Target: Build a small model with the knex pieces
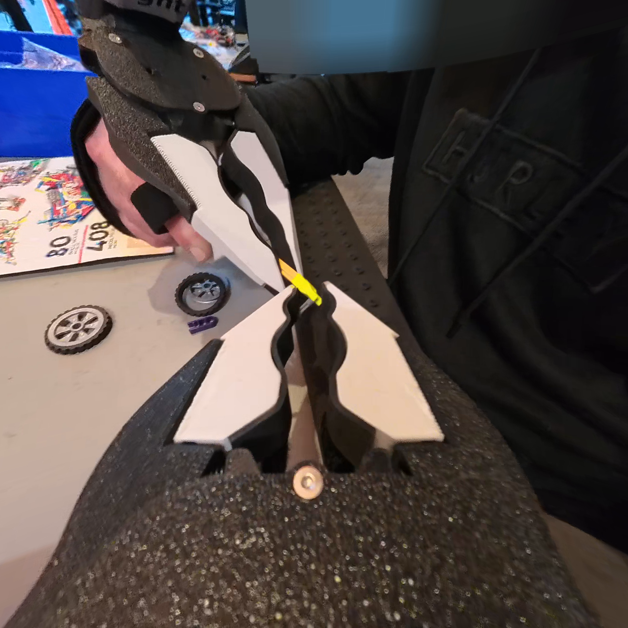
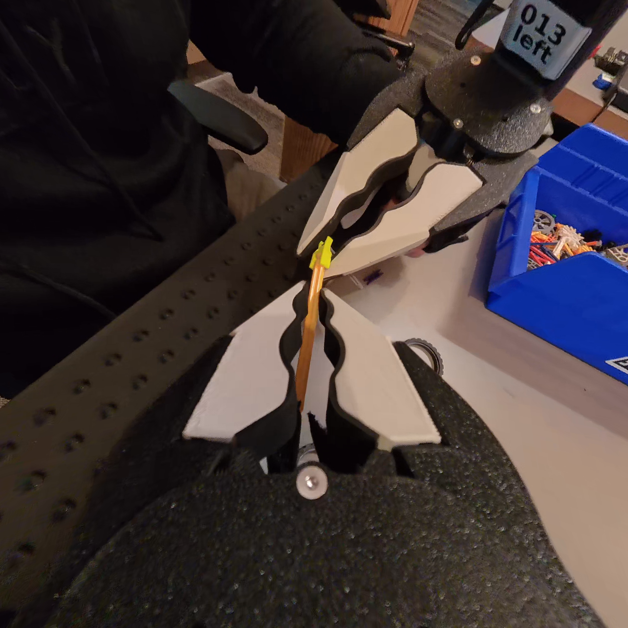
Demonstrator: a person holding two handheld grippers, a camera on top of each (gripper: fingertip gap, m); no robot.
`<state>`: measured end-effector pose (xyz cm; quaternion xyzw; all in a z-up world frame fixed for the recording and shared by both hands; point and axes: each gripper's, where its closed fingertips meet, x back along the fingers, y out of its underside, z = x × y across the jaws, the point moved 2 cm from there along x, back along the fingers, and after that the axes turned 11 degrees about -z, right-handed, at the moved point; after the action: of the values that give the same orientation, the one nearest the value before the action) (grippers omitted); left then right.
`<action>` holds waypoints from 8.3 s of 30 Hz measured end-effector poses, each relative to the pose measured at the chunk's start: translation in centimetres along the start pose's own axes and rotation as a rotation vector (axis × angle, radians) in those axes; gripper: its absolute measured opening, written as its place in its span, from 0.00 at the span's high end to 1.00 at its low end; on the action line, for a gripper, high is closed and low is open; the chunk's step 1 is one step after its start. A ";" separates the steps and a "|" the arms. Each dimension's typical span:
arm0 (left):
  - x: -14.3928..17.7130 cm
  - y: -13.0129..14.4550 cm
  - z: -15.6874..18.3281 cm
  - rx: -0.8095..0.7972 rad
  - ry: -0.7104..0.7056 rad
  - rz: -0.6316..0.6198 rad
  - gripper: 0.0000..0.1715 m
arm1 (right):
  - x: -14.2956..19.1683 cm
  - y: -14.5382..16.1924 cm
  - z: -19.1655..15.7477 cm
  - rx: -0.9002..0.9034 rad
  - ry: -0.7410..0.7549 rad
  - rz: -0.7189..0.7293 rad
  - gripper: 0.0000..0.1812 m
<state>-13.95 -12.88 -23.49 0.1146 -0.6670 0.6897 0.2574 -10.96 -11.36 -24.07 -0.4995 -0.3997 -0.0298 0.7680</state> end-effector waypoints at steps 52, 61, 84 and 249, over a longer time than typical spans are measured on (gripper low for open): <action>-4.0 5.3 0.3 -0.156 0.078 -0.370 0.95 | -4.5 4.7 -1.9 0.063 -0.127 -0.258 0.98; -4.1 5.4 0.3 -0.149 0.139 -0.366 0.95 | -4.5 4.8 -1.9 0.070 -0.123 -0.268 0.98; 0.5 5.5 -11.6 0.214 -0.666 -0.408 0.99 | -0.2 8.6 8.5 -0.383 0.453 -0.427 0.98; -2.0 6.8 -14.0 0.640 -0.657 -0.332 0.93 | 1.1 12.8 8.2 -0.562 0.429 -0.534 0.98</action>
<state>-13.13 0.61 -31.55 0.5045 -0.4402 0.7371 0.0916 -9.35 1.89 -31.41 -0.5507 -0.3224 -0.4376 0.6335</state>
